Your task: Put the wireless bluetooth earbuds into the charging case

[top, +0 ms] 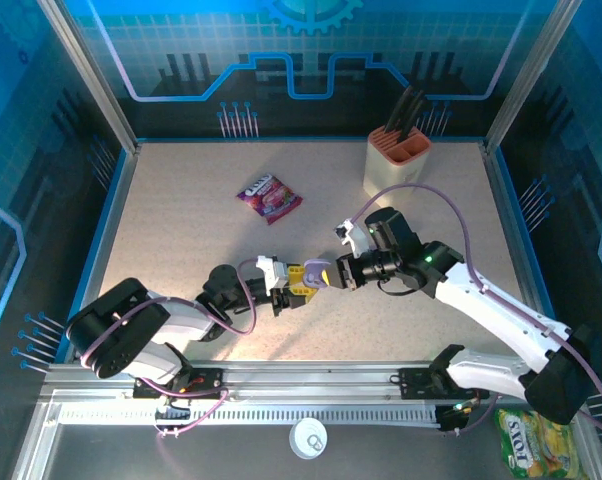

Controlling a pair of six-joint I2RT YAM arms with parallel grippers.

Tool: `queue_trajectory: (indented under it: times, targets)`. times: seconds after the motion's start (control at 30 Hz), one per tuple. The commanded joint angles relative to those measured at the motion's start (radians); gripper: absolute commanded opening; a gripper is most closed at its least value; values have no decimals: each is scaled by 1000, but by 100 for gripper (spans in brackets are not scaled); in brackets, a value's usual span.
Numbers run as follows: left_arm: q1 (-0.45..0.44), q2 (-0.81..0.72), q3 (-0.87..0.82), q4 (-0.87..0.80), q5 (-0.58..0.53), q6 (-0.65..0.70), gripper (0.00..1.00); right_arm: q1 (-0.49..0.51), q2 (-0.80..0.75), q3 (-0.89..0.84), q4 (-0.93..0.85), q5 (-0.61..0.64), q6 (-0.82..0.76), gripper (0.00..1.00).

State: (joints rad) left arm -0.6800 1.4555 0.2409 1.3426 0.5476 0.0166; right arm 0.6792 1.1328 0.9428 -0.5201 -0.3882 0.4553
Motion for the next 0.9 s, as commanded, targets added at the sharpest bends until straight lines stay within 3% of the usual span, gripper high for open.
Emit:
queue_trajectory:
  times: [0.0, 0.4, 0.63, 0.8, 0.87]
  targets:
    - [-8, 18, 32, 59, 14, -4, 29, -10, -4, -15, 29, -46, 16, 20]
    - [-7, 3, 42, 57, 9, 4, 29, -13, 11, -20, -30, 25, 5, 22]
    - [-6, 14, 52, 58, 18, -1, 29, -13, 2, 19, -34, 37, -1, 41]
    - [-7, 19, 54, 54, 17, 5, 30, -19, -35, 28, -2, 37, -14, 49]
    - [-7, 21, 53, 53, 21, 4, 30, -27, -50, 27, 25, 37, -16, 57]
